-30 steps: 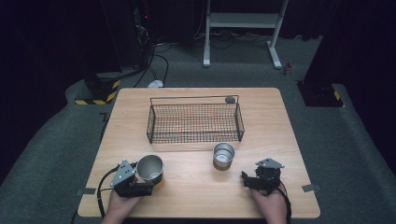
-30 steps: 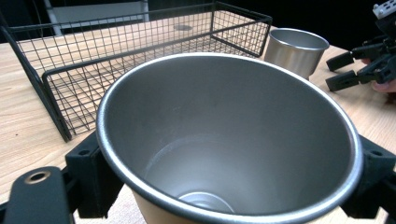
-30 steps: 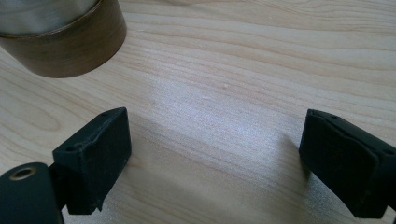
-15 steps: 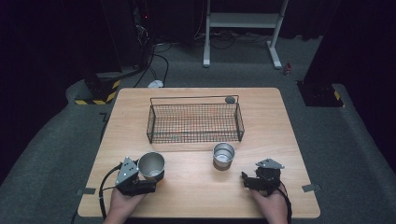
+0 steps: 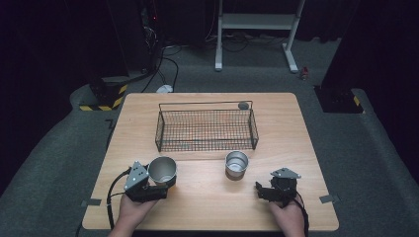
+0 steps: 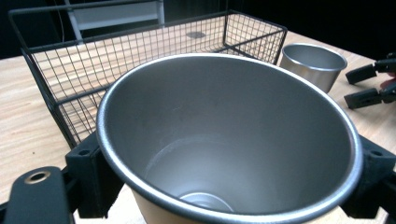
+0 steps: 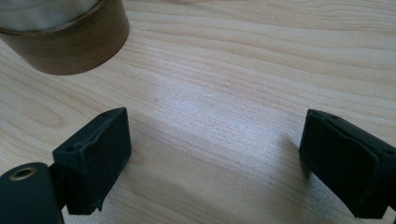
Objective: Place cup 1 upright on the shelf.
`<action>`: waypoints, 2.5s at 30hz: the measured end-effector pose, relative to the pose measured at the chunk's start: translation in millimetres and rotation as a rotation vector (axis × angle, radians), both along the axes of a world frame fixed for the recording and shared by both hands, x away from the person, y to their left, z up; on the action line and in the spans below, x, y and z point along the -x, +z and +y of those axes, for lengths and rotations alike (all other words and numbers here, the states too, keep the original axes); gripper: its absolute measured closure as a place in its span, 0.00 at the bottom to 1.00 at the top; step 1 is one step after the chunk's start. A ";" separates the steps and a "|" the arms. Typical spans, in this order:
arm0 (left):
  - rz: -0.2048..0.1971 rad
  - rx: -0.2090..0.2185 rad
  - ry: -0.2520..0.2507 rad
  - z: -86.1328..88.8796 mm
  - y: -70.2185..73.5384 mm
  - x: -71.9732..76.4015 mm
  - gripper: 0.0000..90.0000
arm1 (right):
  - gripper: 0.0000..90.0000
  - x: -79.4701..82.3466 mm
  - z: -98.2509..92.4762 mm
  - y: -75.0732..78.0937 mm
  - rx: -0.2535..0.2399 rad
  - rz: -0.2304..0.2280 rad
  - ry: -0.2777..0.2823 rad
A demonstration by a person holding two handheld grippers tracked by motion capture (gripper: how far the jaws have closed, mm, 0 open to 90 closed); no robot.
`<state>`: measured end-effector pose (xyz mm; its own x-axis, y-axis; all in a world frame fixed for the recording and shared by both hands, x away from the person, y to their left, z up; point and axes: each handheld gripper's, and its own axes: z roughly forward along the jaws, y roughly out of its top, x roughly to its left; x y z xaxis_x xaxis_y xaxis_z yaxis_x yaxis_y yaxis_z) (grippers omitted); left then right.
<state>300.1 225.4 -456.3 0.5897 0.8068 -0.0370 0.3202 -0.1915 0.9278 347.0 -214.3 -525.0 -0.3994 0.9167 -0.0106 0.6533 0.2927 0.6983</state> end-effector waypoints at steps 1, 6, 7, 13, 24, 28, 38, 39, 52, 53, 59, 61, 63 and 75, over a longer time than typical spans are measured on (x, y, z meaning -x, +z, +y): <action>0.000 0.000 0.000 0.0 0.0 0.0 0.15 | 0.10 0.0 0.0 0.0 0.000 0.000 0.000; -0.007 0.021 0.009 2.4 2.7 -1.4 0.15 | 0.10 0.0 0.1 0.0 0.001 0.000 0.000; -0.010 0.022 0.008 2.8 3.5 -1.7 0.15 | 0.10 0.0 0.1 0.0 0.001 0.000 0.000; -0.023 0.021 0.012 0.6 10.6 -3.3 0.15 | 0.10 0.1 0.1 0.0 0.001 0.000 0.000; -0.047 0.024 0.015 -5.9 23.3 -7.5 0.15 | 0.10 0.1 0.1 0.0 0.001 0.000 0.000; -0.060 0.026 0.011 -7.2 27.3 -9.8 0.15 | 0.10 0.1 0.1 -0.1 0.001 0.000 0.000; -0.078 0.065 0.026 -12.5 35.3 -19.9 0.15 | 0.10 0.1 0.1 -0.1 0.001 -0.001 0.001; -0.078 0.065 0.026 -12.5 35.3 -19.9 0.15 | 0.10 0.1 0.1 -0.1 0.001 -0.001 0.001; -0.069 0.040 0.047 -19.7 42.6 -33.7 0.15 | 0.10 -0.4 0.3 -0.1 0.002 -0.001 0.004; -0.071 0.042 0.043 -20.4 42.7 -34.7 0.15 | 0.10 -0.4 0.3 -0.1 0.002 -0.001 0.004; -0.073 0.043 0.037 -22.7 44.3 -38.9 0.15 | 0.10 -0.4 0.3 -0.1 0.002 -0.001 0.004; -0.075 0.041 0.038 -23.8 44.9 -40.6 0.15 | 0.10 -0.4 0.3 -0.1 0.002 -0.001 0.004; -0.071 0.043 0.036 -25.0 46.0 -42.6 0.15 | 0.10 -0.4 0.3 -0.1 0.002 -0.001 0.004; -0.074 0.046 0.036 -29.2 50.6 -52.3 0.15 | 0.10 -0.8 1.0 0.0 0.000 0.004 0.002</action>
